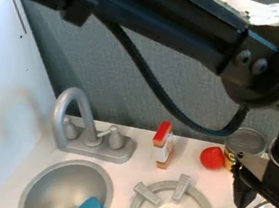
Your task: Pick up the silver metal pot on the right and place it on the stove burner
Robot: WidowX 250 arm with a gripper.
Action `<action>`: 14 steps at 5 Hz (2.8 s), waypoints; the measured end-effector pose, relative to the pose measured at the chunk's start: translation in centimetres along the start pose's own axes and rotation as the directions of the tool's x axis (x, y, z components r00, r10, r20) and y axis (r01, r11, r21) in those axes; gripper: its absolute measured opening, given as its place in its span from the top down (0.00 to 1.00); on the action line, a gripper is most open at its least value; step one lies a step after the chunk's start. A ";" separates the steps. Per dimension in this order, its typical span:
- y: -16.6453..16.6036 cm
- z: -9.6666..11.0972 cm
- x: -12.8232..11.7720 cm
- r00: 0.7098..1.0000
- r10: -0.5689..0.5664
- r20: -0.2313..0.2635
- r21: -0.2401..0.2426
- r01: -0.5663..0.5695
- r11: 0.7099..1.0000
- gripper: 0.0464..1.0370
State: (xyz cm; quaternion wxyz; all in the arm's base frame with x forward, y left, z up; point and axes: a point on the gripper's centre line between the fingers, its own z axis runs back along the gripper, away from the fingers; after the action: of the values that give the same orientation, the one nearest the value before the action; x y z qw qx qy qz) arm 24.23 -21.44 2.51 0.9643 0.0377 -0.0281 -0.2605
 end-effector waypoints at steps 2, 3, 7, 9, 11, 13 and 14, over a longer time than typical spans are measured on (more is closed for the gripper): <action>-0.1 -2.7 -0.6 0.998 -0.026 -0.058 0.012 0.026 1.000 0.04; -0.1 -3.1 -0.3 0.998 -0.046 -0.042 0.007 0.046 0.999 0.04; 1.6 -6.1 1.9 1.000 -0.007 -0.003 -0.028 0.007 1.000 0.04; 0.9 -6.1 3.5 0.999 -0.036 0.003 -0.039 0.036 0.999 0.04; -0.2 -5.7 3.9 0.997 -0.071 0.011 -0.042 0.071 0.997 0.04; -0.4 -6.8 4.4 0.997 -0.075 -0.005 -0.038 0.074 0.996 0.04; -0.6 -7.6 4.4 0.997 -0.079 -0.025 -0.039 0.078 0.996 0.09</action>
State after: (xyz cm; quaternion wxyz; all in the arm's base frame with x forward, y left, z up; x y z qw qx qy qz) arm 28.30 -23.72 -4.98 0.9542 0.0241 -0.0088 -0.2981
